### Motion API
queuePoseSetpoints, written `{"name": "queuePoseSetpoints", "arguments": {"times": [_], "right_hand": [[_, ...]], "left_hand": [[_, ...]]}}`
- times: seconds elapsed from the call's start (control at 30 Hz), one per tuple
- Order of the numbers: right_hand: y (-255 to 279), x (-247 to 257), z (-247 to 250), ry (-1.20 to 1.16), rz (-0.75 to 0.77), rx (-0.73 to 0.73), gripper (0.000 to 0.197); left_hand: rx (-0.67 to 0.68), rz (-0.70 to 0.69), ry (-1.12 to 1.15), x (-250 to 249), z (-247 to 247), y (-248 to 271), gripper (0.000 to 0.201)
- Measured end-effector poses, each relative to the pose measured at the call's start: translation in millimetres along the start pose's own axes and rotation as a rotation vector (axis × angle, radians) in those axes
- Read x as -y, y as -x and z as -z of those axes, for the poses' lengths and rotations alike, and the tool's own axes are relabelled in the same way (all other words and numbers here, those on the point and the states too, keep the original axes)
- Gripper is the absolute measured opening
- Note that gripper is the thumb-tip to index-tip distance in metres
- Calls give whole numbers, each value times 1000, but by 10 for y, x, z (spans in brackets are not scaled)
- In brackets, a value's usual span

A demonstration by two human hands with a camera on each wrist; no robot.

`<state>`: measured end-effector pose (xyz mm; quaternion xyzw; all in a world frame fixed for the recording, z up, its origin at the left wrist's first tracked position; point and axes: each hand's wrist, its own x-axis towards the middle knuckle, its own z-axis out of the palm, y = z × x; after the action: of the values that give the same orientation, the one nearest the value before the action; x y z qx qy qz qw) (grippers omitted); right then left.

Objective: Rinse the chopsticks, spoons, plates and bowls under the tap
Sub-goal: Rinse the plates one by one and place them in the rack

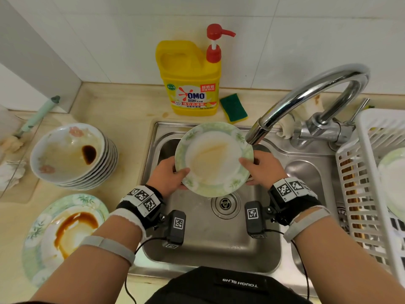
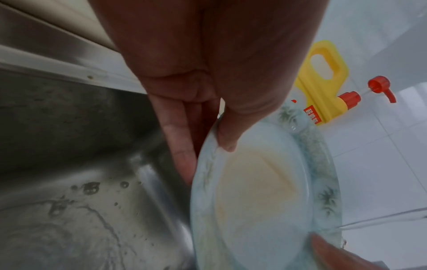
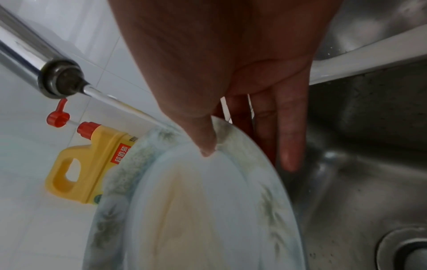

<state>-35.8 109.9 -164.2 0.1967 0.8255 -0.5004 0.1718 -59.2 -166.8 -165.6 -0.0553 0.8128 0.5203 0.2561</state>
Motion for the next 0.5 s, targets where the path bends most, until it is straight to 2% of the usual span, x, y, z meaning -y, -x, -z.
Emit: {"name": "queuePoseSetpoints", "arguments": {"times": [0.1, 0.2, 0.27, 0.4, 0.5], "right_hand": [[-7, 63, 18, 89, -56, -36, 55], [-32, 55, 34, 239, -21, -29, 70], [-45, 24, 38, 296, 23, 1, 60], [-47, -45, 32, 310, 105, 31, 20], [-64, -44, 21, 325, 106, 9, 16]], "left_hand": [[-27, -50, -129, -12, 49, -35, 21], [-26, -58, -145, -31, 50, -39, 16], [-35, -58, -136, -44, 36, -38, 15], [-42, -56, -145, -60, 33, -52, 14], [-40, -61, -176, -75, 31, -60, 13]]}}
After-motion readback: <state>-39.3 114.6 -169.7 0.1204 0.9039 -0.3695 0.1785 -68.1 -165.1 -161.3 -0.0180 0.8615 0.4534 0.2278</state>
